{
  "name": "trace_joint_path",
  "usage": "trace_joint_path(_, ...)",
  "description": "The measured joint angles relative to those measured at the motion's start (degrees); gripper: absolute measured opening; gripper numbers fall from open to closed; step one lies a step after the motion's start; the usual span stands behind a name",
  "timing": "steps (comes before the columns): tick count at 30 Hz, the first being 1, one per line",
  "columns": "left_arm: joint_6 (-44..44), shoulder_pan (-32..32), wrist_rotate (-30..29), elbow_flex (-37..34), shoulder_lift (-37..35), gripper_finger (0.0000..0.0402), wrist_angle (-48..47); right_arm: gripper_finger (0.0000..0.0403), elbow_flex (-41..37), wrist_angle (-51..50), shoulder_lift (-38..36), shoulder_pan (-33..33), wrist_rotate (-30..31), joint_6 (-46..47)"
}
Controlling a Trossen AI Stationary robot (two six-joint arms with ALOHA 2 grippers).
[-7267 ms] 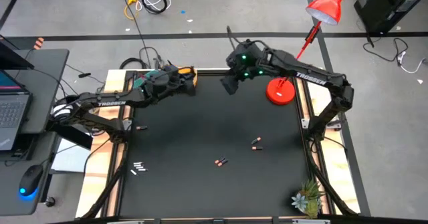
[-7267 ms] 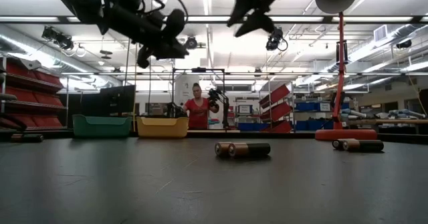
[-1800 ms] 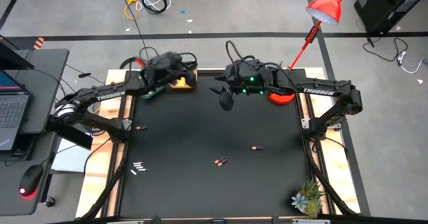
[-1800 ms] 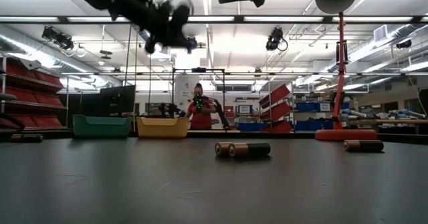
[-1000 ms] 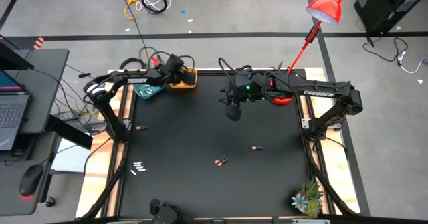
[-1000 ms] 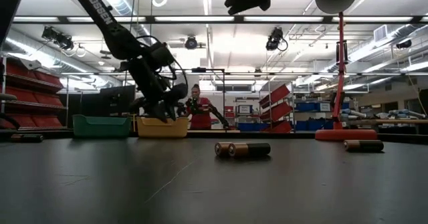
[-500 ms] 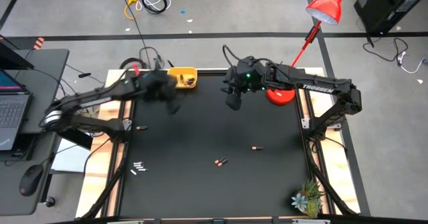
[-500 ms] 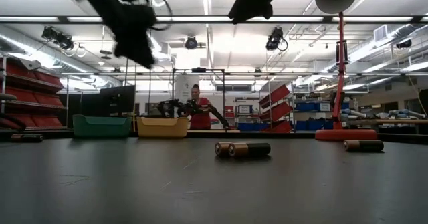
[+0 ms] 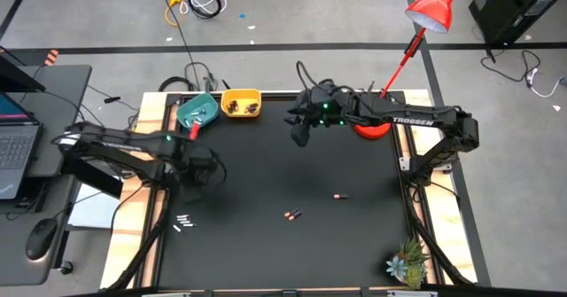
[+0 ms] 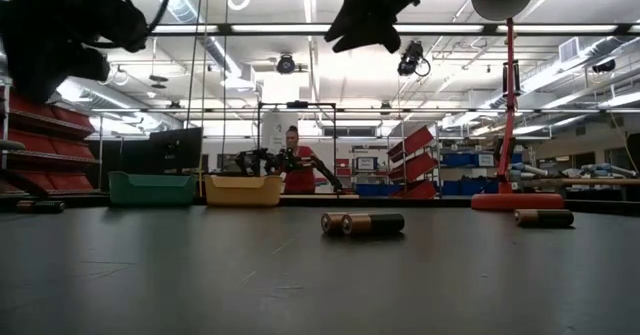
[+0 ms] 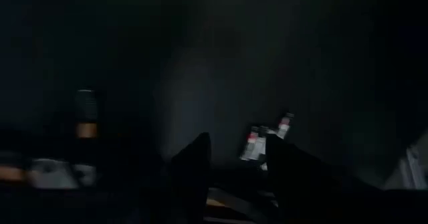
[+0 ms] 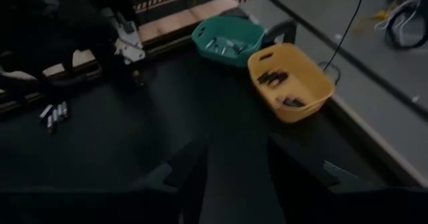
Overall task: Sort batteries
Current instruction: Put the silver battery into the blue bin
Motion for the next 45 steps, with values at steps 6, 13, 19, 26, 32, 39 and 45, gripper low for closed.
trace_joint_path(6, -0.85, -11.52, 0.75, 0.00, 8.01, 0.0148, 3.07, 0.0162, -1.74, -0.11, 0.00, 2.47, 0.00, 3.73)
trace_joint_path(13, -3.28, -22.90, -1.99, -0.68, 10.72, 0.0148, 16.36, 0.0161, -1.74, -1.04, -0.02, 4.32, -0.22, 6.78)
trace_joint_path(19, -17.80, -37.63, -8.13, -6.76, 5.87, 0.0147, 24.76, 0.0160, -1.69, -6.67, -0.76, 4.80, -3.02, 8.80)
trace_joint_path(26, -30.09, -48.10, -10.16, -8.19, 3.60, 0.0147, 23.81, 0.0160, -1.69, -8.64, -1.14, 7.71, -2.54, 3.70)
trace_joint_path(32, -30.97, -48.60, -13.23, -8.92, 4.32, 0.0147, 23.51, 0.0160, -1.69, -8.38, -1.14, 11.49, -2.47, 1.53)
trace_joint_path(39, -32.12, -48.60, -13.51, -14.09, 4.31, 0.0147, 24.18, 0.0160, -1.67, -5.62, -1.14, 17.29, 0.08, 5.70)
trace_joint_path(45, -30.57, -48.60, -14.40, -18.05, 4.33, 0.0147, 30.40, 0.0160, -1.67, -5.13, -1.14, 19.87, 3.83, 10.16)
